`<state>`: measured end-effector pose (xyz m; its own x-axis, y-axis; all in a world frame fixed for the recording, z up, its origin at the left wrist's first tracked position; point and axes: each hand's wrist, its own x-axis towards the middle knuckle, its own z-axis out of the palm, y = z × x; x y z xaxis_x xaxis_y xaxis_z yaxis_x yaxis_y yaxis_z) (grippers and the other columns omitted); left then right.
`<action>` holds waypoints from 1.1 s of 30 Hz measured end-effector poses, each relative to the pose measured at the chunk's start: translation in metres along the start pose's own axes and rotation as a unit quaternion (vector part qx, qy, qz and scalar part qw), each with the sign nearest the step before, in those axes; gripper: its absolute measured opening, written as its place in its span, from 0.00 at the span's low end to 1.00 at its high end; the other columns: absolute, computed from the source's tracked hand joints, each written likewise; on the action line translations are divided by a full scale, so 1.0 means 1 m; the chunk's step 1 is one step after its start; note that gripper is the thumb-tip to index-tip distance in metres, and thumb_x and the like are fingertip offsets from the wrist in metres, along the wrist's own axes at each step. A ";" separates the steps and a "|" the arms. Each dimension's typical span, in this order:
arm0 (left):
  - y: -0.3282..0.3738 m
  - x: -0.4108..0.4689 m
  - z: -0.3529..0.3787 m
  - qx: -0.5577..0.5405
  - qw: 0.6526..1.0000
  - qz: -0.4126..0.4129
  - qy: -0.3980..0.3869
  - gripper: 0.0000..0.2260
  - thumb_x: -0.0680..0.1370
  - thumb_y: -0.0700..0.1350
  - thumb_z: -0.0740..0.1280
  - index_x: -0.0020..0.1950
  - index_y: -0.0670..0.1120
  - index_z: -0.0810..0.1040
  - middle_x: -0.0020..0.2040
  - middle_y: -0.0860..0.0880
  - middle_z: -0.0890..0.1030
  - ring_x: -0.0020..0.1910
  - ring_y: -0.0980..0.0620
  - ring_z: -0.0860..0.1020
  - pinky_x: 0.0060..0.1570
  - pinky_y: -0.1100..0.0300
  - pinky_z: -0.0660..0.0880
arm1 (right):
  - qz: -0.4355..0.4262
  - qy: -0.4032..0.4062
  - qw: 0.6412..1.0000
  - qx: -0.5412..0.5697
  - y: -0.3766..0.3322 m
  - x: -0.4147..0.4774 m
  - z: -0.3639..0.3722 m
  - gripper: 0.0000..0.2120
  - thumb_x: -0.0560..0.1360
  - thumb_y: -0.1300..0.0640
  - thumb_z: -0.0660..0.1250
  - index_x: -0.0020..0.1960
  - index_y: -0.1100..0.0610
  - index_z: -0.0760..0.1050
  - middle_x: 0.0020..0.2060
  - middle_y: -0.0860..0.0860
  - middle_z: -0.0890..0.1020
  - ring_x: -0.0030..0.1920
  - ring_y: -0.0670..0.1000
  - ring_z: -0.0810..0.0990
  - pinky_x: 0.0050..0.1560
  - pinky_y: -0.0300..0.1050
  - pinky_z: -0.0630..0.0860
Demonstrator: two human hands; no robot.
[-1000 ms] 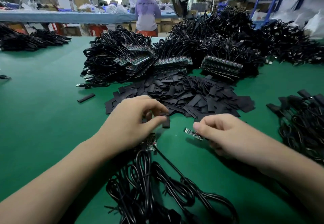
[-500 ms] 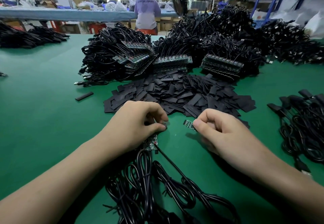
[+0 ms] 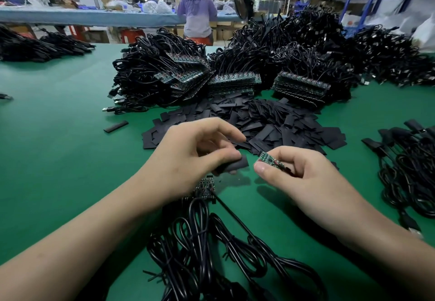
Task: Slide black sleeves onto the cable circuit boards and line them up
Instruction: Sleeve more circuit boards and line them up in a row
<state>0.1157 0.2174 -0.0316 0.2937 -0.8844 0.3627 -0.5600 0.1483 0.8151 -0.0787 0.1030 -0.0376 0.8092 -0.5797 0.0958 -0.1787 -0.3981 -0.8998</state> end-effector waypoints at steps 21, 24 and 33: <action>0.006 -0.009 0.007 0.037 0.997 0.035 0.063 0.10 0.68 0.49 0.79 0.49 0.52 0.88 0.43 0.56 0.87 0.44 0.53 0.86 0.50 0.49 0.83 | -0.004 0.009 0.998 0.061 0.000 0.003 -0.005 0.12 0.75 0.40 0.62 0.38 0.47 0.72 0.28 0.43 0.68 0.30 0.48 0.66 0.34 0.50 0.66; 0.006 -0.009 0.007 0.010 0.999 0.019 0.049 0.11 0.67 0.52 0.77 0.48 0.53 0.88 0.43 0.57 0.87 0.45 0.55 0.86 0.52 0.50 0.83 | -0.026 0.005 1.000 0.010 0.000 0.003 -0.007 0.13 0.74 0.39 0.62 0.39 0.47 0.72 0.28 0.45 0.68 0.31 0.51 0.66 0.37 0.54 0.65; 0.010 -0.010 0.007 0.079 0.993 0.084 0.023 0.09 0.70 0.48 0.78 0.49 0.51 0.88 0.43 0.59 0.87 0.43 0.59 0.85 0.49 0.62 0.81 | -0.023 -0.011 1.000 0.013 0.002 0.001 -0.006 0.12 0.75 0.43 0.63 0.43 0.50 0.77 0.25 0.47 0.65 0.30 0.52 0.61 0.34 0.55 0.61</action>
<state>0.1014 0.2247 -0.0304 0.2196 -0.8314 0.5104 -0.7174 0.2170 0.6620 -0.0811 0.0976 -0.0366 0.8284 -0.5453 0.1282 -0.1265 -0.4050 -0.9055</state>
